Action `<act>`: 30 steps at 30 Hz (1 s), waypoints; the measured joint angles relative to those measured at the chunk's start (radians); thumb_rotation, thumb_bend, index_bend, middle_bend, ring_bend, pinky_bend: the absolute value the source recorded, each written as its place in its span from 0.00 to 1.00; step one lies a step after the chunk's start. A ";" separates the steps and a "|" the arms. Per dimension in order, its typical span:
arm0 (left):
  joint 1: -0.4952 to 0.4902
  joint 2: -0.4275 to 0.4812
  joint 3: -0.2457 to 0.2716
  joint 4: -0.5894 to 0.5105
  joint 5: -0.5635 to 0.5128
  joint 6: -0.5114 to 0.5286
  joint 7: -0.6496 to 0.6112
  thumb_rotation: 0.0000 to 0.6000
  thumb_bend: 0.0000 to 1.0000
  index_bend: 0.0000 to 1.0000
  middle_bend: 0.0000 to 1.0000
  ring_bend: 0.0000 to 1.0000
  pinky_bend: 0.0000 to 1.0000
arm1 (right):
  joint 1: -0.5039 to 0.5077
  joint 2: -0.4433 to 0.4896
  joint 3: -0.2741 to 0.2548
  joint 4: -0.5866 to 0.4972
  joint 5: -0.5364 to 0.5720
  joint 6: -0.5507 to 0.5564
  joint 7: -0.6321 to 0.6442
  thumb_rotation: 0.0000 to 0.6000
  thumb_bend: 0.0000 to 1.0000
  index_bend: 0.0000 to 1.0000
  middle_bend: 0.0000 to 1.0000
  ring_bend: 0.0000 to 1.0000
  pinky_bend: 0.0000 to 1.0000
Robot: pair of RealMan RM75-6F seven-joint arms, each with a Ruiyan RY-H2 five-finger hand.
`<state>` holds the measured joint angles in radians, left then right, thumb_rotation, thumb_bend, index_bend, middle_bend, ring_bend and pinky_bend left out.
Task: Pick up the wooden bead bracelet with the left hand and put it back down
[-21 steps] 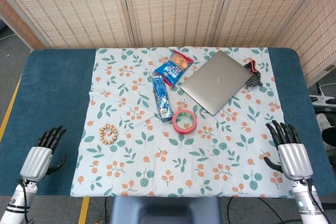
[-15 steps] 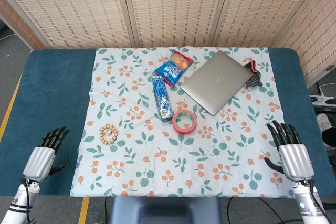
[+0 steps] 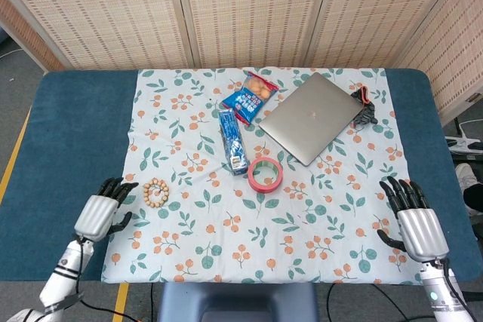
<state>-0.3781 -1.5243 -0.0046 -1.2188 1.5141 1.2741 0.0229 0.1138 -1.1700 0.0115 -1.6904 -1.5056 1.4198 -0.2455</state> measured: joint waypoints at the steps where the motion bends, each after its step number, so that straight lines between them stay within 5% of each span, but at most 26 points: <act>1: -0.010 -0.020 -0.006 0.017 -0.009 -0.018 0.027 1.00 0.44 0.22 0.26 0.11 0.13 | 0.000 0.002 0.000 -0.001 0.000 -0.001 0.002 0.93 0.11 0.00 0.00 0.00 0.00; 16: -0.045 -0.132 -0.007 0.110 -0.025 -0.078 0.212 1.00 0.43 0.33 0.32 0.13 0.13 | 0.001 0.023 -0.004 -0.016 0.002 -0.021 0.029 0.93 0.11 0.00 0.00 0.00 0.00; 30: -0.068 -0.201 -0.012 0.211 -0.028 -0.109 0.252 1.00 0.42 0.41 0.41 0.18 0.13 | 0.002 0.031 -0.007 -0.023 0.000 -0.030 0.036 0.93 0.11 0.00 0.00 0.00 0.00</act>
<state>-0.4461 -1.7255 -0.0162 -1.0076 1.4865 1.1652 0.2752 0.1157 -1.1392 0.0050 -1.7139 -1.5057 1.3895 -0.2094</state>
